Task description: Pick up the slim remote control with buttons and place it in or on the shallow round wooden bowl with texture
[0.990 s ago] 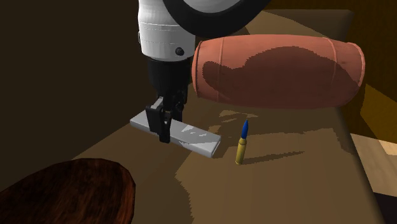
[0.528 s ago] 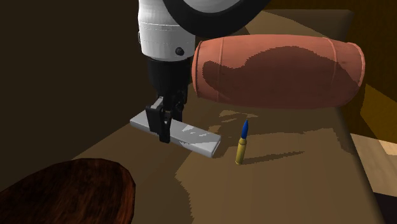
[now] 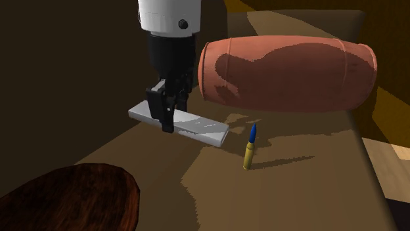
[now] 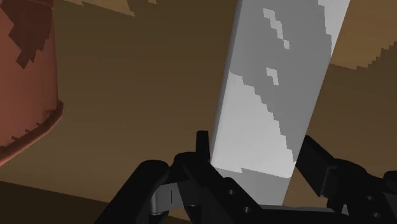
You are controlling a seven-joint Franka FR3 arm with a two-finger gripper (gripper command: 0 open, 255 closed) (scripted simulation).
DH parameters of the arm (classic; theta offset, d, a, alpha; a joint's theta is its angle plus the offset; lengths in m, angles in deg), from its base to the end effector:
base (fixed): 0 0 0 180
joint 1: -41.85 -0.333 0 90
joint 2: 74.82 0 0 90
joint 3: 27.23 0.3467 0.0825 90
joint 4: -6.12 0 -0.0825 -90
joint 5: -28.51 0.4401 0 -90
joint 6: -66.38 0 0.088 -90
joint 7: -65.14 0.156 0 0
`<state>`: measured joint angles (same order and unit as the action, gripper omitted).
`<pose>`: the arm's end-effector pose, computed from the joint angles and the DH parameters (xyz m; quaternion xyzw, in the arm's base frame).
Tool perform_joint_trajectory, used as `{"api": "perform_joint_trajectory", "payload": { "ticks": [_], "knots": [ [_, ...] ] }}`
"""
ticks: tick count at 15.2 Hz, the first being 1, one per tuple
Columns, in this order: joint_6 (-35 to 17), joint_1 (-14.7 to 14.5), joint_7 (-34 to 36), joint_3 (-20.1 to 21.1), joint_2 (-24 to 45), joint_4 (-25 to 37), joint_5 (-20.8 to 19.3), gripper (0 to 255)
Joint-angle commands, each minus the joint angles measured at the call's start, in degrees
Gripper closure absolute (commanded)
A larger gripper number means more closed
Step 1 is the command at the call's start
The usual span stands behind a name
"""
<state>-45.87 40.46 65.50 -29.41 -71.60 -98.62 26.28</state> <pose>0.6453 -0.0129 0.4684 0.9991 -0.0033 0.0374 0.0195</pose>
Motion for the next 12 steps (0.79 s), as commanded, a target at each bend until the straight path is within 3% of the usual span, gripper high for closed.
{"api": "perform_joint_trajectory", "payload": {
  "ticks": [1, 12],
  "knots": [
    [1.48, 0.02, -0.09, -0.02, -0.34, 1.15, 0.01, 255],
    [9.95, 0.0, -0.39, 0.0, -0.36, 9.6, 0.1, 255]
  ]
}}
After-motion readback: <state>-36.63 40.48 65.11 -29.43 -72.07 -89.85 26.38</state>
